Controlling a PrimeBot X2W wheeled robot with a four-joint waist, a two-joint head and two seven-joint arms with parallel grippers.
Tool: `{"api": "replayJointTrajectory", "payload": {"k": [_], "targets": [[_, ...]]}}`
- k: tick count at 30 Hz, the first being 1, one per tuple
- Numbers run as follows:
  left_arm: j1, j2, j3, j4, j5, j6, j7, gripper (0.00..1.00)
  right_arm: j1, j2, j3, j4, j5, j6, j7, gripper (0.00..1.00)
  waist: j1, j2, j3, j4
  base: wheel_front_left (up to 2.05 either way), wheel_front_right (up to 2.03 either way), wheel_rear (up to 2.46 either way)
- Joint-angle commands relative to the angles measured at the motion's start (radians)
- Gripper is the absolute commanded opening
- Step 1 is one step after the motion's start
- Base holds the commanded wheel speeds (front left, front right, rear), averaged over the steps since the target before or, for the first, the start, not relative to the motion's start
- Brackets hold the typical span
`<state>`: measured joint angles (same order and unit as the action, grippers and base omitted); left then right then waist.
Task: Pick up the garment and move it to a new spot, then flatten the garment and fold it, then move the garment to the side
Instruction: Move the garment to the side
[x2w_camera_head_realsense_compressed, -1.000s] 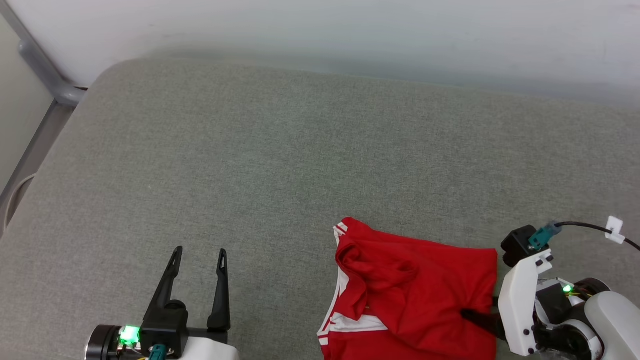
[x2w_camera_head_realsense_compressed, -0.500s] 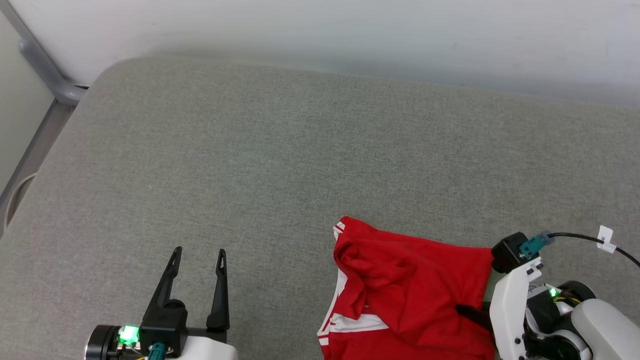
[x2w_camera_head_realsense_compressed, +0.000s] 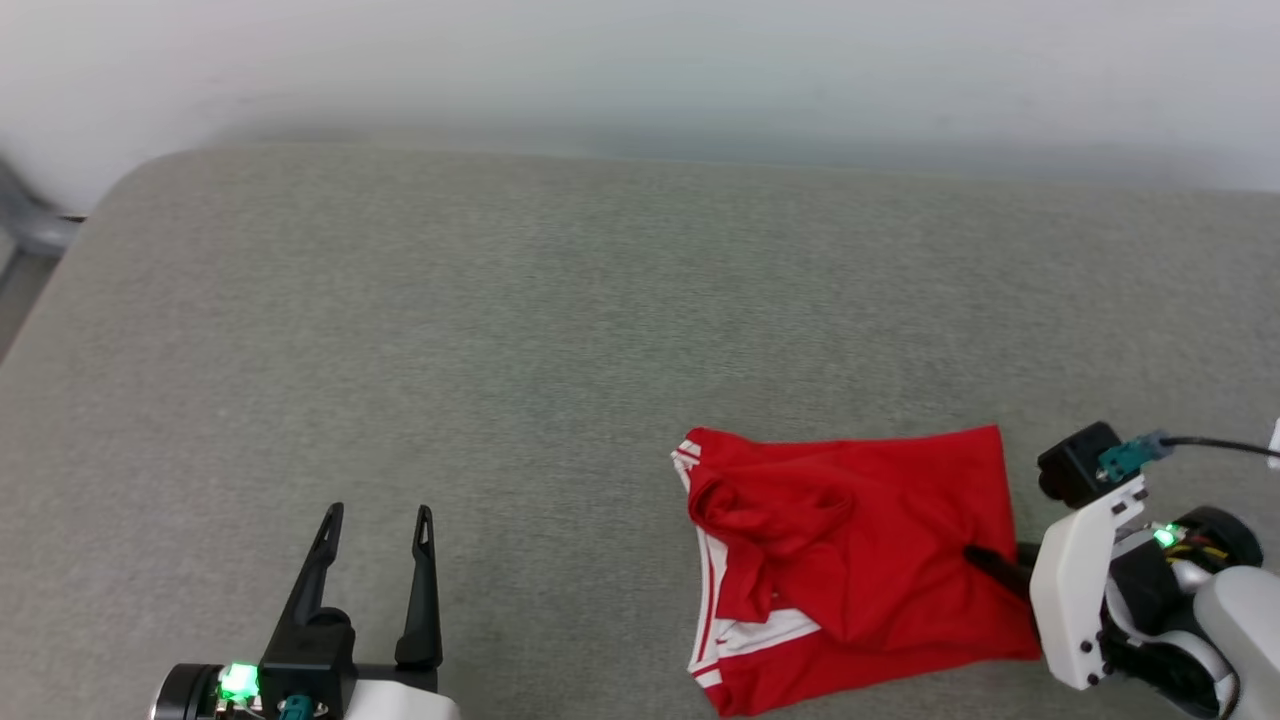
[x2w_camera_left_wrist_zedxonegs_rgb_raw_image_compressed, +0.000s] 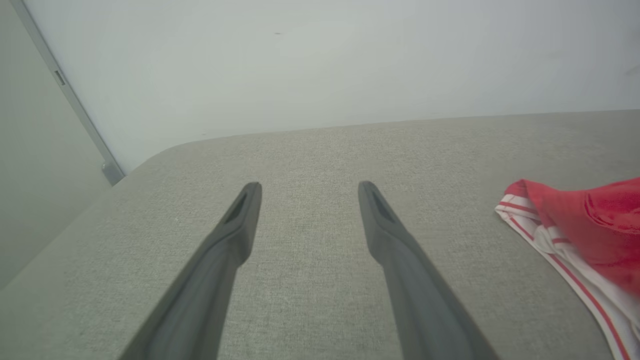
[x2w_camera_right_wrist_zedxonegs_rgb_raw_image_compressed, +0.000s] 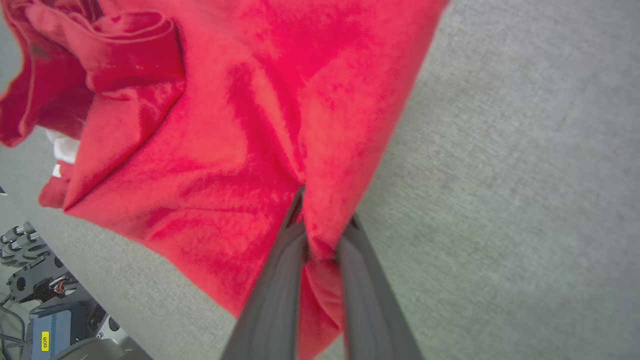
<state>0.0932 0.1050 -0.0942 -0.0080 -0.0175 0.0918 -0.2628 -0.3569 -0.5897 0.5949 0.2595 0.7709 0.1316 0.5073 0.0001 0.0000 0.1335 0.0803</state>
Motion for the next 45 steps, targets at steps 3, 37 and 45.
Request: {"api": "replayJointTrajectory", "payload": {"k": [3,37,45], "targets": [[-0.019,0.004,0.008,-0.008,-0.002,-0.006,-0.003,1.0,-0.033,-0.032,-0.01,-0.002,-0.026,-0.002,-0.028,0.0,-0.0001,0.0,0.018,-0.075,0.0,0.0,0.0],[-0.189,0.079,0.035,-0.108,0.029,-0.002,-0.002,1.0,-0.233,-0.195,-0.438,0.051,-0.286,-0.002,-0.034,0.0,-0.0001,0.0,0.344,-0.251,0.0,0.0,0.0],[-0.232,0.101,0.047,-0.146,0.032,0.006,-0.002,1.0,-0.273,-0.216,-0.577,0.128,-0.343,-0.002,-0.02,0.0,-0.0001,0.0,0.429,-0.253,0.0,0.0,0.0]]}}
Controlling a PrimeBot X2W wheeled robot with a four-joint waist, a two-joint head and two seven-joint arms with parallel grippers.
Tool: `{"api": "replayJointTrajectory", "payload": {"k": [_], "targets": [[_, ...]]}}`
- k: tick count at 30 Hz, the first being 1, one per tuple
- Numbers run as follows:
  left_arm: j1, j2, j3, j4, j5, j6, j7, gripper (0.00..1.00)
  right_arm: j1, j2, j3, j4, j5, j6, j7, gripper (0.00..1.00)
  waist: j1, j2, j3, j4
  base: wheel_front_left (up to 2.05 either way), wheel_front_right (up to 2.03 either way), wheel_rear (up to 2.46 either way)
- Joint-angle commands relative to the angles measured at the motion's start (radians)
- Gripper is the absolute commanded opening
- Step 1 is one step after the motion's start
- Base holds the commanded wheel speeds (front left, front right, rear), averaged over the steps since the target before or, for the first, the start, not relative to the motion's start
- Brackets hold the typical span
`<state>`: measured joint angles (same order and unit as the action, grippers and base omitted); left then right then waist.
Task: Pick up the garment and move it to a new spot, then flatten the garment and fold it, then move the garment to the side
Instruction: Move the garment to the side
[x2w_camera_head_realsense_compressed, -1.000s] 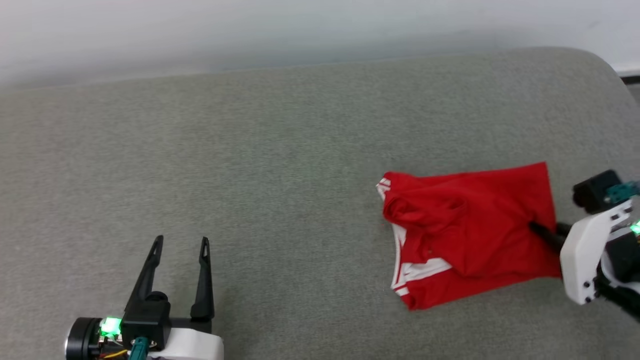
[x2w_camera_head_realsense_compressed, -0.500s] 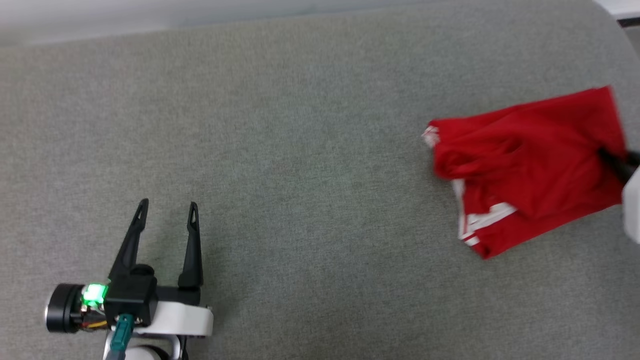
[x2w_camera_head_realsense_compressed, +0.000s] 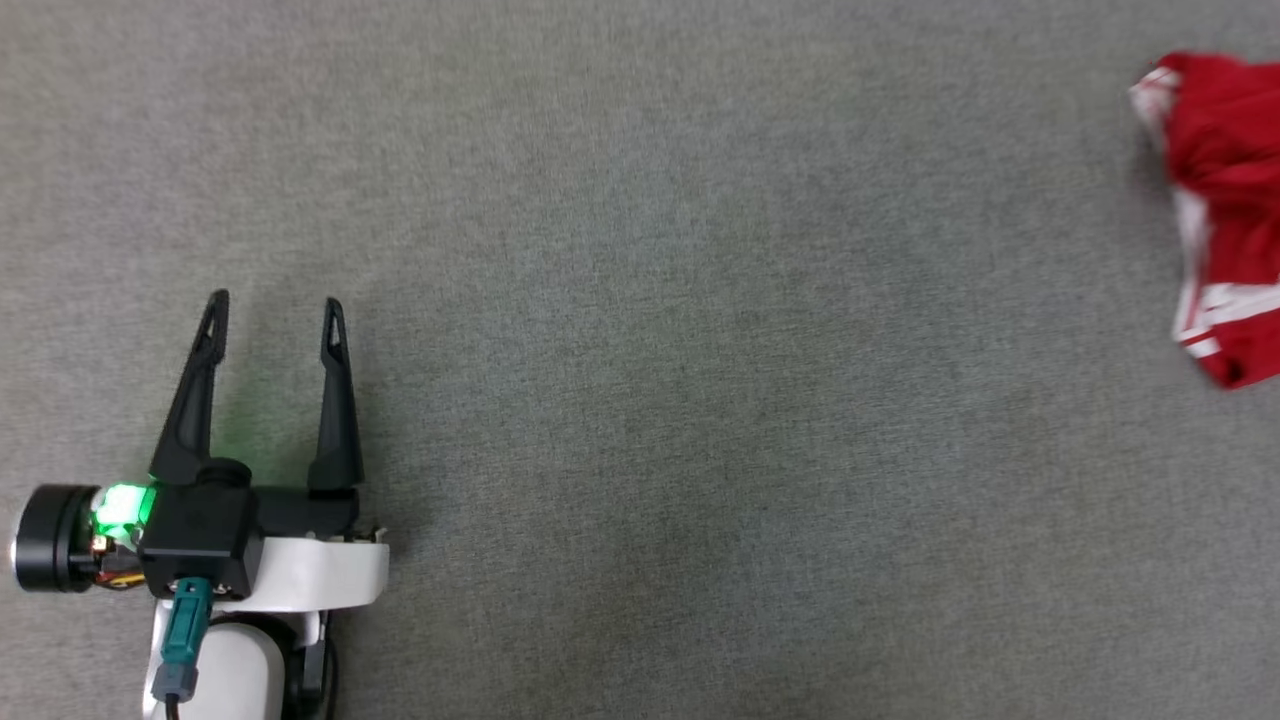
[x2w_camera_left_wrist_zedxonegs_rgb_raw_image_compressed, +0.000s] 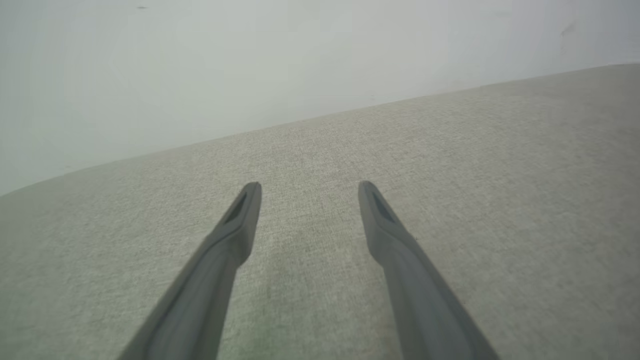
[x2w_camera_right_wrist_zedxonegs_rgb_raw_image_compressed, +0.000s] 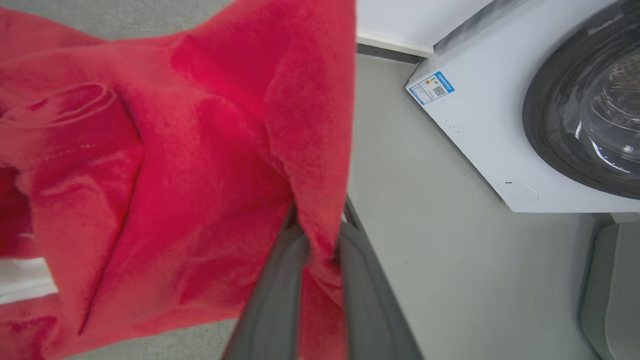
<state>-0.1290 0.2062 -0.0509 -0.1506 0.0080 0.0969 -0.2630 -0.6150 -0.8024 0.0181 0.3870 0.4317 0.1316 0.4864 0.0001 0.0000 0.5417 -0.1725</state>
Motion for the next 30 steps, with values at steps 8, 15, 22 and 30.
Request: {"api": "replayJointTrajectory", "payload": {"k": [8,15,22,30], "targets": [[-0.034,0.022,-0.003,-0.044,0.011,0.013,-0.002,1.0,-0.054,0.009,-0.133,0.081,-0.072,-0.002,0.001,0.0,-0.0001,0.0,0.069,0.008,0.0,0.0,0.0],[-0.037,0.016,-0.02,-0.041,0.008,0.03,-0.002,1.0,-0.078,0.073,-0.191,0.108,-0.136,-0.002,-0.038,1.0,-0.0001,0.0,0.057,0.022,0.0,0.0,0.0],[0.007,-0.007,-0.032,-0.015,-0.008,0.051,-0.002,1.0,-0.04,0.109,-0.233,0.057,-0.203,-0.002,-0.171,1.0,-0.0001,0.0,-0.046,0.052,0.0,0.0,0.0],[0.088,-0.031,-0.032,0.024,-0.028,0.062,-0.002,1.0,0.019,0.196,-0.2,-0.087,-0.254,-0.002,-0.366,1.0,-0.0001,0.0,-0.197,0.08,0.0,0.0,0.0]]}}
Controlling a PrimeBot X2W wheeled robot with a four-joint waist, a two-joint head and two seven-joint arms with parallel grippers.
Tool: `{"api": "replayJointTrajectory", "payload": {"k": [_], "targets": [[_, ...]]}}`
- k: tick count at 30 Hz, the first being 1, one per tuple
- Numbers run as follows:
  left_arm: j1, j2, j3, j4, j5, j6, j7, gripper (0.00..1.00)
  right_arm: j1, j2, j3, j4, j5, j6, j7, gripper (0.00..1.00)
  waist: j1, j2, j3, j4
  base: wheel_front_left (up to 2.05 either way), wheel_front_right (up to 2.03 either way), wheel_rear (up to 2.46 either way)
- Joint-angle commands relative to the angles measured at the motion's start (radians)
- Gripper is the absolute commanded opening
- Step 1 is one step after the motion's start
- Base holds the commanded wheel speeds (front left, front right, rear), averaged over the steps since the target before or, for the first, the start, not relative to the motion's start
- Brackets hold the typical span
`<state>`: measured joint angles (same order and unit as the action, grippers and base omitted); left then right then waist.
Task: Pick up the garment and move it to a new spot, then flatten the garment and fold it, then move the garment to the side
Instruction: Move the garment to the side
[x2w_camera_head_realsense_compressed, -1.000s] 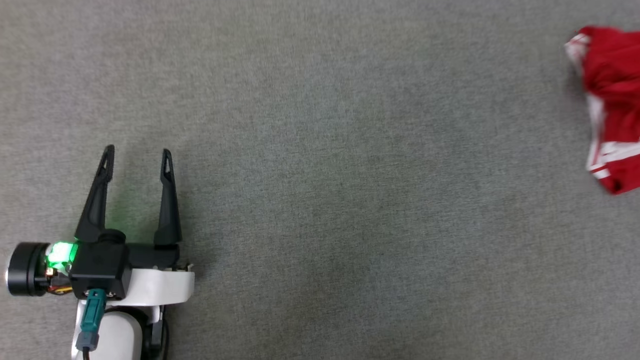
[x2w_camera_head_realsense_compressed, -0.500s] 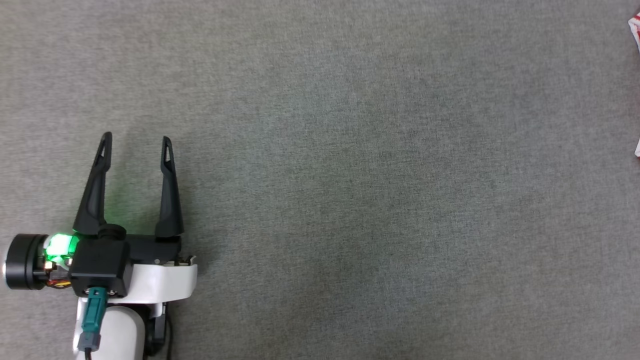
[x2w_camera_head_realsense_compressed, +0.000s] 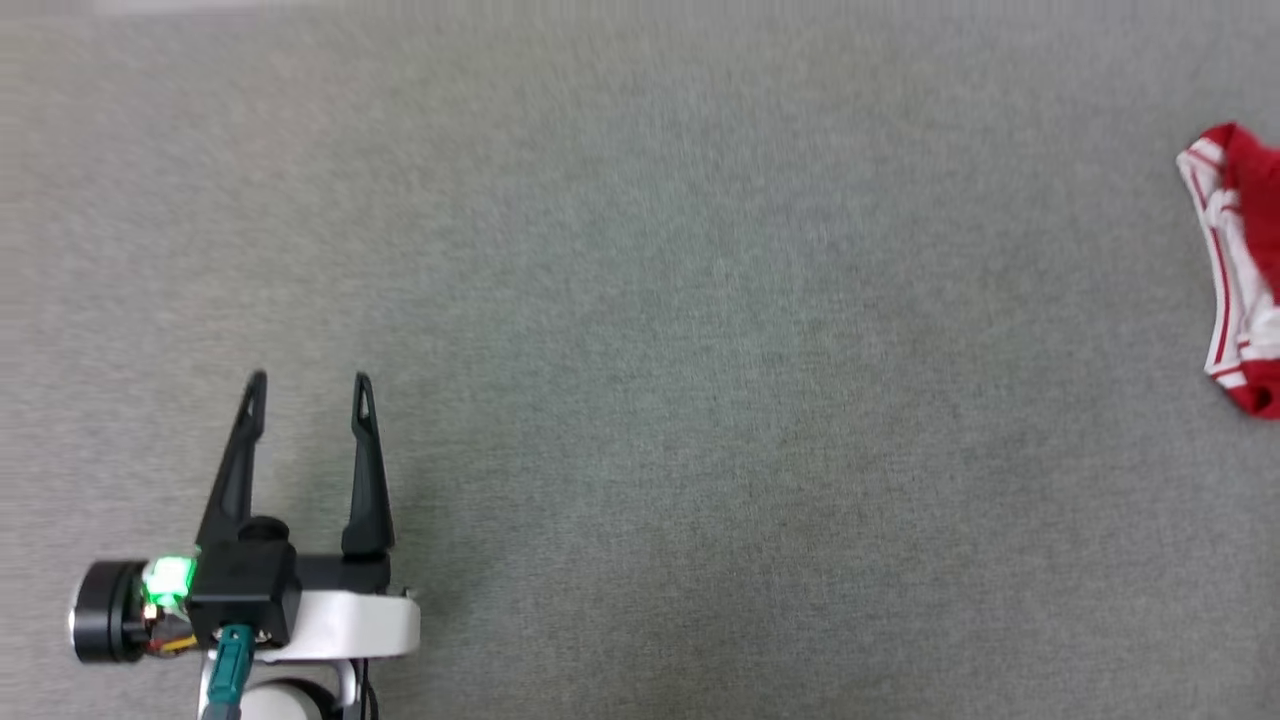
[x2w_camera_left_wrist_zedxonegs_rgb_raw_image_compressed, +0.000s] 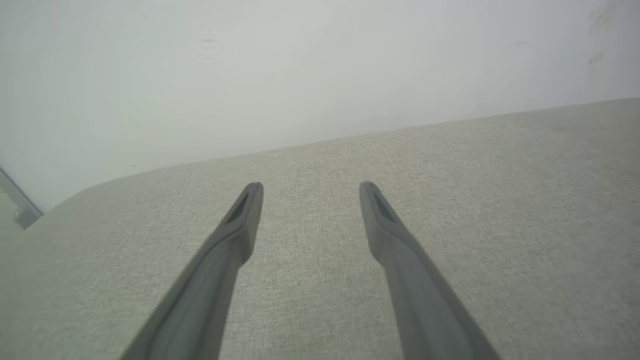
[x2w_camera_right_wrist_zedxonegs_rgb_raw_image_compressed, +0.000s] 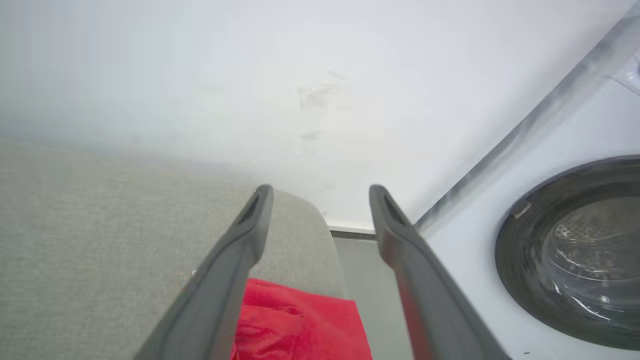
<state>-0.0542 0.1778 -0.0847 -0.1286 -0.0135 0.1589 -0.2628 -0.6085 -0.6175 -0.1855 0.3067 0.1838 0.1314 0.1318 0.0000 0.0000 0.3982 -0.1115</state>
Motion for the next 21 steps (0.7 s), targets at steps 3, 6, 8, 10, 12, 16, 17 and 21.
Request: {"api": "replayJointTrajectory", "payload": {"k": [3,6,8,10,12,16,17,21], "targets": [[0.042,-0.009,0.002,0.016,-0.01,-0.003,-0.003,1.0,0.043,0.059,0.012,-0.066,-0.024,-0.002,-0.087,1.0,0.0,0.0,-0.104,0.037,0.0,0.0,0.0],[0.065,-0.014,0.003,0.035,-0.014,-0.007,-0.003,1.0,0.085,0.116,0.026,-0.133,-0.053,-0.002,-0.164,1.0,0.0,0.0,-0.152,0.057,0.0,0.0,0.0],[0.078,-0.015,0.002,0.051,-0.015,-0.014,-0.002,1.0,0.12,0.156,0.032,-0.172,-0.075,-0.002,-0.211,1.0,0.0,0.0,-0.182,0.072,0.0,0.0,0.0],[0.09,-0.017,0.003,0.065,-0.017,-0.017,-0.002,1.0,0.158,0.199,0.047,-0.202,-0.09,-0.002,-0.254,1.0,0.0,0.0,-0.212,0.085,0.0,0.0,0.0],[0.1,-0.018,0.005,0.081,-0.018,-0.023,-0.003,1.0,0.194,0.242,0.058,-0.227,-0.107,-0.002,-0.299,1.0,0.0,0.0,-0.238,0.095,0.0,0.0,0.0],[0.126,-0.024,0.005,0.103,-0.02,-0.028,-0.002,1.0,0.283,0.326,0.099,-0.25,-0.131,-0.002,-0.354,1.0,0.0,0.0,-0.288,0.113,0.0,0.0,0.0],[0.133,-0.026,0.006,0.107,-0.02,-0.029,-0.002,1.0,0.302,0.344,0.109,-0.256,-0.136,-0.002,-0.361,1.0,0.0,0.0,-0.298,0.115,0.0,0.0,0.0],[0.164,-0.037,0.0,0.127,-0.015,-0.039,-0.003,1.0,0.431,0.441,0.144,-0.247,-0.134,-0.002,-0.38,1.0,0.0,0.0,-0.355,0.135,0.0,0.0,0.0]]}}
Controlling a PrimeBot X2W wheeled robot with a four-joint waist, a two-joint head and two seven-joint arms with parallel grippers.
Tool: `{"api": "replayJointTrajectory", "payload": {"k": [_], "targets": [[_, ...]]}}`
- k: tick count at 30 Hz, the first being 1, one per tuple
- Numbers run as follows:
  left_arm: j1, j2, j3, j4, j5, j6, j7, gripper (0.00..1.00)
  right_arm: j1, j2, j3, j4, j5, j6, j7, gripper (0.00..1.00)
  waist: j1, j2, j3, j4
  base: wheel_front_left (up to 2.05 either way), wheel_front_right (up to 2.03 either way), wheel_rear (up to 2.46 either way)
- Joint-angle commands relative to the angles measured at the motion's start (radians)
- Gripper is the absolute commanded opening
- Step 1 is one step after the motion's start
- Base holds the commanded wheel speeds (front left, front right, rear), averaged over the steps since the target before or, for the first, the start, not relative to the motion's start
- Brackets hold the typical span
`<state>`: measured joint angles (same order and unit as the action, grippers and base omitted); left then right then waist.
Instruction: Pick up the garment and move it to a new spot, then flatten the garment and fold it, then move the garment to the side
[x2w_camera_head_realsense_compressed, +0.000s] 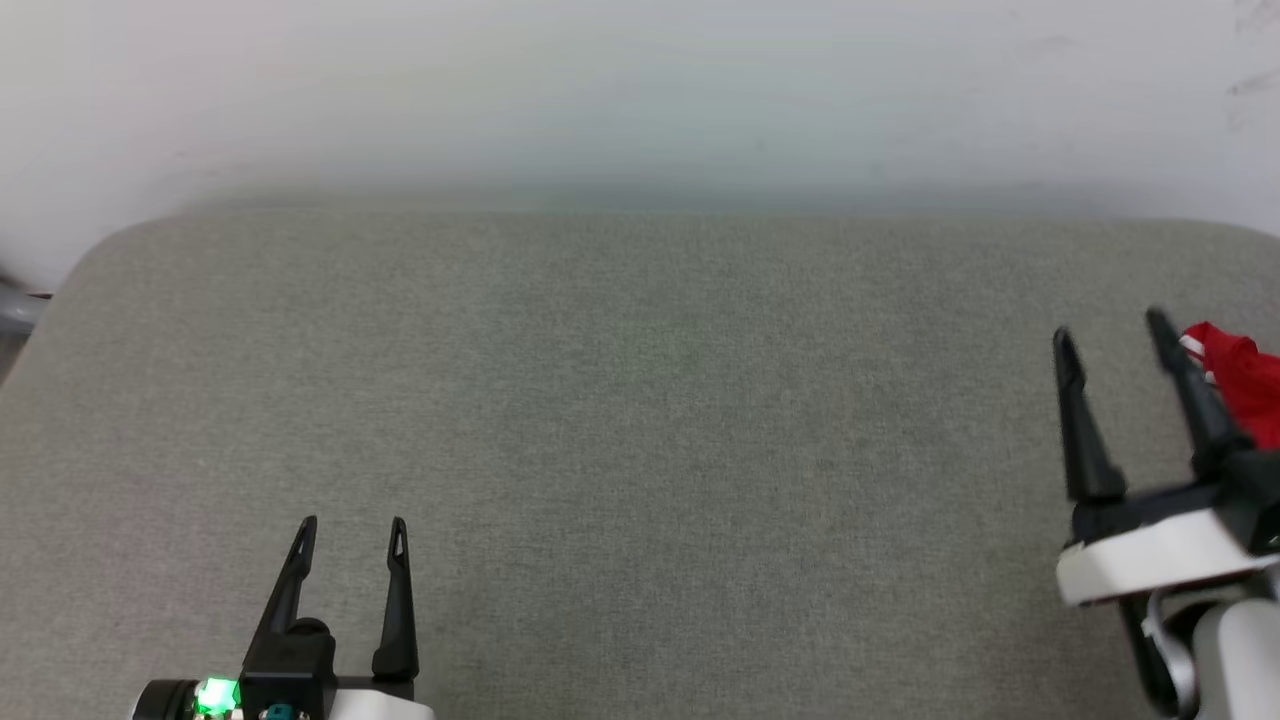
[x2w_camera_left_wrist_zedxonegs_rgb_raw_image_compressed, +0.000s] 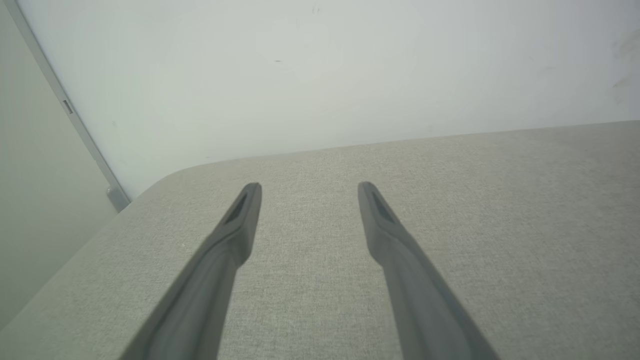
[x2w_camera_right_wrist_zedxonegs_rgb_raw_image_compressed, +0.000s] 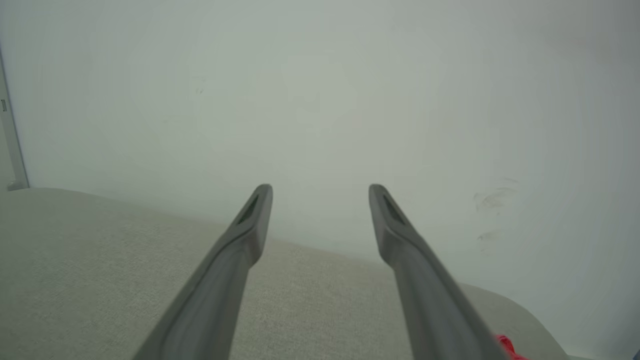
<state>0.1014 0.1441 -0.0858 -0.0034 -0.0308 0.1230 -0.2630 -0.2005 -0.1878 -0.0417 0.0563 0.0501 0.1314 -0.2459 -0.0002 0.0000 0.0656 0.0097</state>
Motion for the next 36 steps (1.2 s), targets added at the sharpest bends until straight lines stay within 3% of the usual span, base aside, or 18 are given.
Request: {"api": "replayJointTrajectory", "payload": {"k": [1,17,36], "targets": [[0.015,-0.005,0.001,0.004,0.002,-0.004,-0.002,1.0,0.046,0.025,0.003,0.009,0.002,-0.002,-0.004,1.0,0.0002,0.0,-0.031,0.017,0.0,0.0,0.0],[0.072,-0.016,-0.003,0.02,-0.003,-0.028,-0.002,1.0,0.292,0.117,-0.001,0.024,0.011,-0.002,-0.019,1.0,0.0002,0.0,-0.098,0.037,0.0,0.0,0.0],[0.079,-0.023,0.008,0.006,-0.001,-0.055,-0.002,1.0,0.35,0.139,-0.025,-0.028,0.019,-0.002,-0.019,1.0,0.0002,0.0,-0.102,0.04,0.0,0.0,0.0]]}}
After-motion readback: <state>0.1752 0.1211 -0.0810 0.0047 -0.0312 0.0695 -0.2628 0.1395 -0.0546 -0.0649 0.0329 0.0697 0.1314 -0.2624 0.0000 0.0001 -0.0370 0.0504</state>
